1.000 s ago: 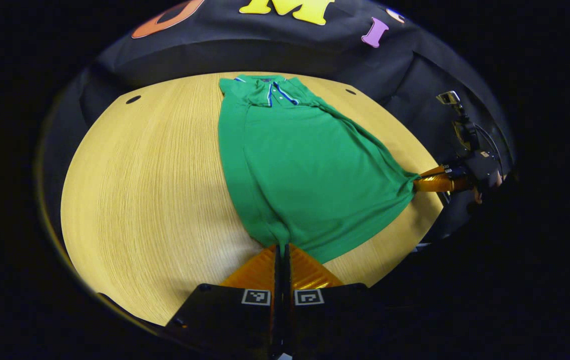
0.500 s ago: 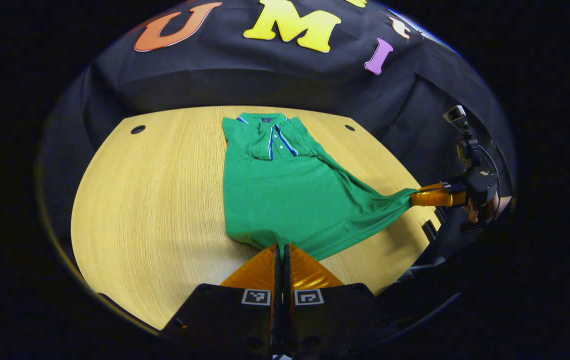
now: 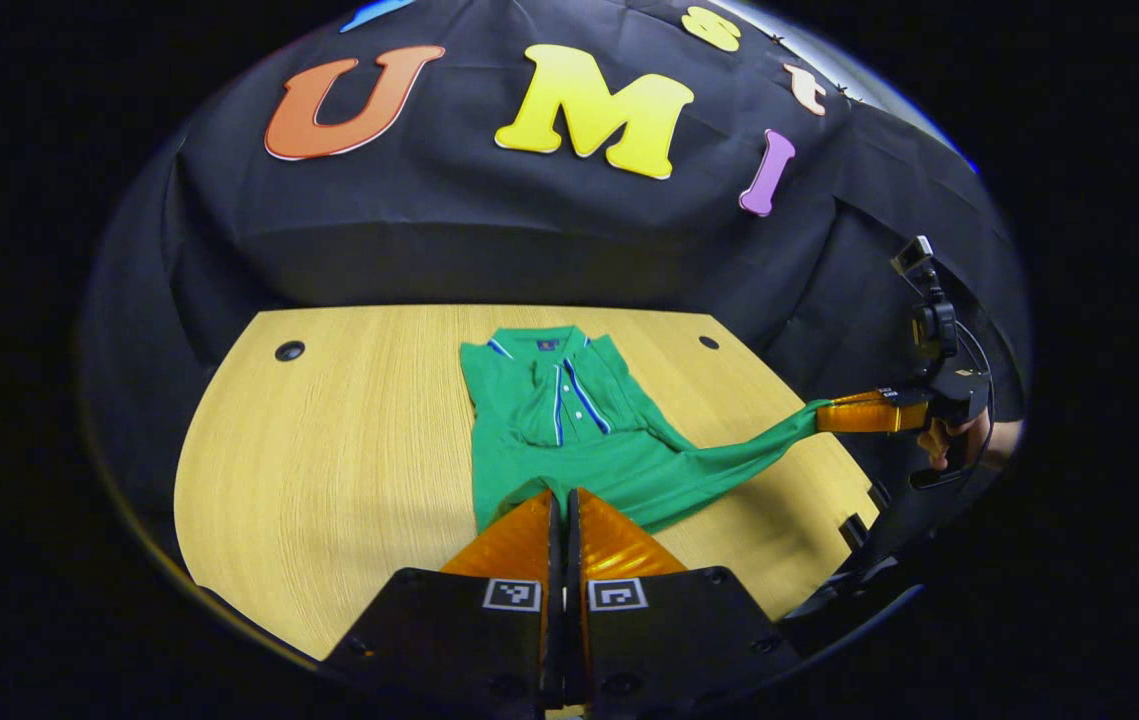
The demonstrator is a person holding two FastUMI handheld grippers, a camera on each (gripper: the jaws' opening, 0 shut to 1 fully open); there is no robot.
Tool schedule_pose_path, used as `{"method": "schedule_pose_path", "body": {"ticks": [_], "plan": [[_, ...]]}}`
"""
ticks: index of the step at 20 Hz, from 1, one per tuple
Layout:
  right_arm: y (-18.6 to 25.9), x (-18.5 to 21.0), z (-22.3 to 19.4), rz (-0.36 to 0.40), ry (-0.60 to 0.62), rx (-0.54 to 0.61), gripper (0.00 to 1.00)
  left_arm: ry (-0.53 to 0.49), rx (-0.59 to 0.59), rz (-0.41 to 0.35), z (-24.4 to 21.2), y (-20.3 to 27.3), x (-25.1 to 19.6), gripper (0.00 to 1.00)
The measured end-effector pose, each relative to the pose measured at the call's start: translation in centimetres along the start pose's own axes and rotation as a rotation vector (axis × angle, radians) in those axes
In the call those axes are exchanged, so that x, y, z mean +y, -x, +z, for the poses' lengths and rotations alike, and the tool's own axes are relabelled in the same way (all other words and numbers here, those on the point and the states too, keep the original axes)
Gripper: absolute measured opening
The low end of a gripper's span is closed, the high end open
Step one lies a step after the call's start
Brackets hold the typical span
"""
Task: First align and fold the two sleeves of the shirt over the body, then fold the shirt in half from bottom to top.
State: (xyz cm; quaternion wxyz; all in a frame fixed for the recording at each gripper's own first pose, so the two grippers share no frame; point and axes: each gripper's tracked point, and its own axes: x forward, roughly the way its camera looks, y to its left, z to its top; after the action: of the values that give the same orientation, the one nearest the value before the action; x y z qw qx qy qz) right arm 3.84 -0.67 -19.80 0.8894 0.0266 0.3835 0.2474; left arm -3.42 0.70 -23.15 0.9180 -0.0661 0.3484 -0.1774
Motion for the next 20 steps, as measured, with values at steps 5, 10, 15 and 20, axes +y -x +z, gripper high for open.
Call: {"method": "schedule_pose_path", "body": {"ticks": [5, 10, 15, 20], "plan": [[-1.8, -0.9, 5.0, -0.005, 0.013, -0.047, 0.00, -0.029, -0.059, 0.001, 4.9, -1.7, 1.4, 0.03], [-3.1, -1.8, 8.5, -0.018, 0.008, -0.080, 0.00, -0.054, -0.099, -0.002, 9.0, -3.3, 2.5, 0.04], [-4.1, -2.4, 11.9, -0.033, 0.000, -0.113, 0.00, -0.079, -0.141, 0.012, 13.3, -4.6, 4.3, 0.03], [-5.2, -3.0, 15.7, -0.051, -0.003, -0.164, 0.00, -0.088, -0.194, 0.034, 17.0, -6.1, 5.6, 0.03]]}}
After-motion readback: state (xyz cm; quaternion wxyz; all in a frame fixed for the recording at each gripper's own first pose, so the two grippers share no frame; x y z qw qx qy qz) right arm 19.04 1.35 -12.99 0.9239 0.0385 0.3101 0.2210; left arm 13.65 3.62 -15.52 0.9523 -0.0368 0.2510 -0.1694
